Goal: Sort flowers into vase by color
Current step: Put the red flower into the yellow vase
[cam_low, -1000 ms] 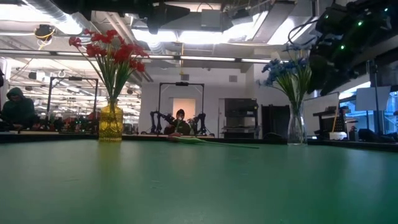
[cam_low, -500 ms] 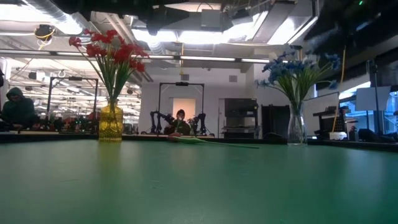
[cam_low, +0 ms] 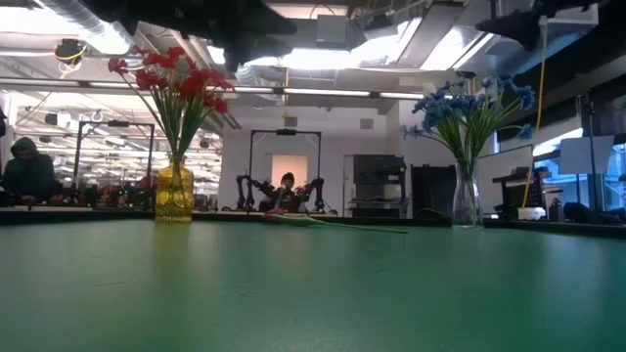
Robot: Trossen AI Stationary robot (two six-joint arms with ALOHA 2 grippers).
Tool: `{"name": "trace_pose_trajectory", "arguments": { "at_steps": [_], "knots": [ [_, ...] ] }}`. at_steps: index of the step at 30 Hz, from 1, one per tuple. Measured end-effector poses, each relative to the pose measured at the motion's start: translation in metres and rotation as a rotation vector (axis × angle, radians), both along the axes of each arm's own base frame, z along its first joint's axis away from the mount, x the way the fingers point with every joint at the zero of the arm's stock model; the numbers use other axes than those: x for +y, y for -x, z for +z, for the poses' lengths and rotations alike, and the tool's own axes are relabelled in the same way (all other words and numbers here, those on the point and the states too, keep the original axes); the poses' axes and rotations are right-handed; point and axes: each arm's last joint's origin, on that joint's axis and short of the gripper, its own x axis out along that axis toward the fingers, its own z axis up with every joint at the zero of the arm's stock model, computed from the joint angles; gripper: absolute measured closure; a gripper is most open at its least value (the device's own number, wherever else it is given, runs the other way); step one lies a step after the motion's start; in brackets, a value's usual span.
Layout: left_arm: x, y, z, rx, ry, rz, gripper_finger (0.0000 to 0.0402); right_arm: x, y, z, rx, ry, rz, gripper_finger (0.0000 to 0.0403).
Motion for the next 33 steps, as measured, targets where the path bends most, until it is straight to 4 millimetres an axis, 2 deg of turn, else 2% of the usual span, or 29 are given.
{"name": "trace_pose_trajectory", "arguments": {
  "at_steps": [5, 9, 13, 20, 26, 30, 33],
  "knots": [
    [0.0, 0.001, -0.004, 0.041, 0.021, 0.004, 0.0173, -0.009, -0.013, 0.01, -0.083, 0.093, 0.045, 0.0059],
    [0.001, 0.002, -0.007, 0.066, 0.018, 0.047, 0.0173, -0.01, -0.034, 0.018, -0.159, 0.164, 0.107, 0.0059],
    [0.004, 0.004, -0.012, 0.121, 0.002, 0.139, 0.0173, -0.009, -0.068, 0.016, -0.164, 0.219, 0.143, 0.0059],
    [0.005, 0.008, -0.021, 0.225, 0.004, 0.224, 0.0173, -0.003, -0.137, 0.0, -0.008, 0.272, 0.162, 0.0059],
    [0.0, 0.01, -0.027, 0.283, 0.029, 0.202, 0.0173, 0.0, -0.19, -0.024, 0.187, 0.303, 0.146, 0.0059],
    [-0.012, 0.007, -0.03, 0.125, 0.087, 0.053, 0.0173, -0.007, -0.215, -0.05, 0.347, 0.266, 0.107, 0.0059],
    [-0.019, 0.012, -0.042, 0.042, 0.094, -0.012, 0.0173, -0.012, -0.23, -0.075, 0.446, 0.242, 0.097, 0.0059]
  ]
}}
